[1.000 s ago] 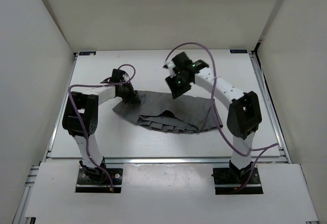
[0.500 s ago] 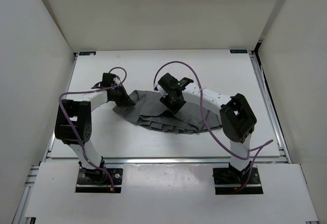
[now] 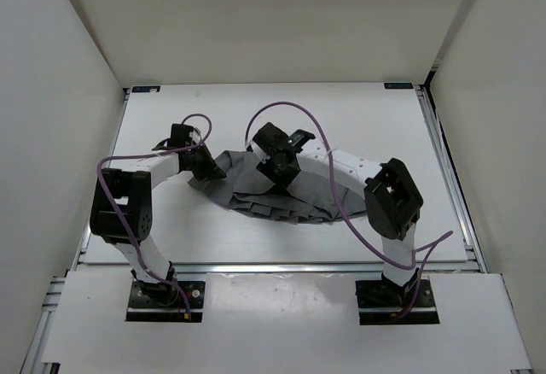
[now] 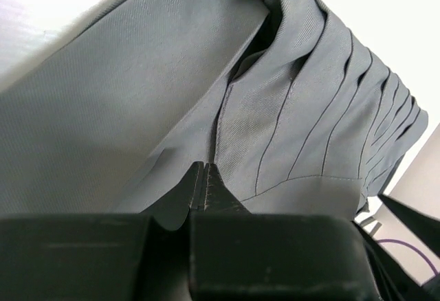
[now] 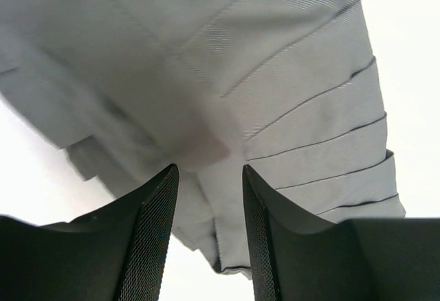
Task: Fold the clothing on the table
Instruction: Fold the skirt
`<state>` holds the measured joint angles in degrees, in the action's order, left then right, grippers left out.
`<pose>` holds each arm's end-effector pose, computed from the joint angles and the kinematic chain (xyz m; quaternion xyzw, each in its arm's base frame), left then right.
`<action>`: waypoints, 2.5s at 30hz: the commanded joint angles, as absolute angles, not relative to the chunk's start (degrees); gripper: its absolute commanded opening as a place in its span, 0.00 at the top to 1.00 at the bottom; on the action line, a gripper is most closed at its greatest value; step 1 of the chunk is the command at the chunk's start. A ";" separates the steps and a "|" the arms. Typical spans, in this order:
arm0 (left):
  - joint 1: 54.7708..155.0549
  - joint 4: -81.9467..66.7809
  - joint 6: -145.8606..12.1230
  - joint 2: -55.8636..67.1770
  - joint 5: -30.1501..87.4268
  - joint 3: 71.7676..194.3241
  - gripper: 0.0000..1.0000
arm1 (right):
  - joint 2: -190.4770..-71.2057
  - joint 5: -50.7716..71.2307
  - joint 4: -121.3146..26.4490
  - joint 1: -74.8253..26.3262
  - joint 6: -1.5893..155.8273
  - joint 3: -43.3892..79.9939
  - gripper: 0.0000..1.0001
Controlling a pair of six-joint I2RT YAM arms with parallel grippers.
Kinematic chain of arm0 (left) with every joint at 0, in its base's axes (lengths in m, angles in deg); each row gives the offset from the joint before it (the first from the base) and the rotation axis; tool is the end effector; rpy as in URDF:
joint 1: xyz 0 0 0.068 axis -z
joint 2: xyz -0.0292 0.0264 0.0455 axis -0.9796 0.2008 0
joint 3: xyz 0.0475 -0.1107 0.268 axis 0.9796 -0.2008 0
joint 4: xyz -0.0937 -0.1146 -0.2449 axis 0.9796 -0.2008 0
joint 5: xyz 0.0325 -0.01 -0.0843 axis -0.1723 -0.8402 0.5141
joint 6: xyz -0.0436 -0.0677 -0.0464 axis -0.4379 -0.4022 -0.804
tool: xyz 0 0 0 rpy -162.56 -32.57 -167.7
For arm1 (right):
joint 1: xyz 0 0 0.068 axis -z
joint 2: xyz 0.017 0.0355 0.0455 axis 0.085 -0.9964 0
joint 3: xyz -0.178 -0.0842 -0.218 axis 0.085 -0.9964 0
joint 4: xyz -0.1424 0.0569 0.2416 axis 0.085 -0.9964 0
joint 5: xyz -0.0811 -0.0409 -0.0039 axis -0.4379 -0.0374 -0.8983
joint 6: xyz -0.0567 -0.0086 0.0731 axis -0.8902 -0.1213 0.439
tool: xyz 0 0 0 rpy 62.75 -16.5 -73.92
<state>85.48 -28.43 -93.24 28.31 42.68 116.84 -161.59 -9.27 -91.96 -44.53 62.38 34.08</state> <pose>0.3685 -0.0776 0.1269 -0.2059 0.9282 -0.2675 0.1565 0.3161 0.3426 0.1984 -0.4471 0.8634 -0.0198 0.2328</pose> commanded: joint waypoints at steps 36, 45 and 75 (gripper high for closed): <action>82.20 -26.56 -93.08 22.80 45.34 112.56 1.00 | -158.13 -3.39 -95.87 -48.65 63.45 32.07 1.00; 82.72 -26.91 -92.99 23.24 44.46 112.47 1.00 | -159.80 14.95 -98.69 -48.74 62.40 28.10 0.94; 83.96 -29.02 -94.66 9.18 50.26 111.15 1.00 | -166.30 40.92 -82.35 -38.27 78.65 19.76 1.00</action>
<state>85.27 -28.95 -94.36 12.86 48.32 111.55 -166.07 38.31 -84.75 -37.12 75.82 22.98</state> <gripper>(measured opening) 0.017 0.002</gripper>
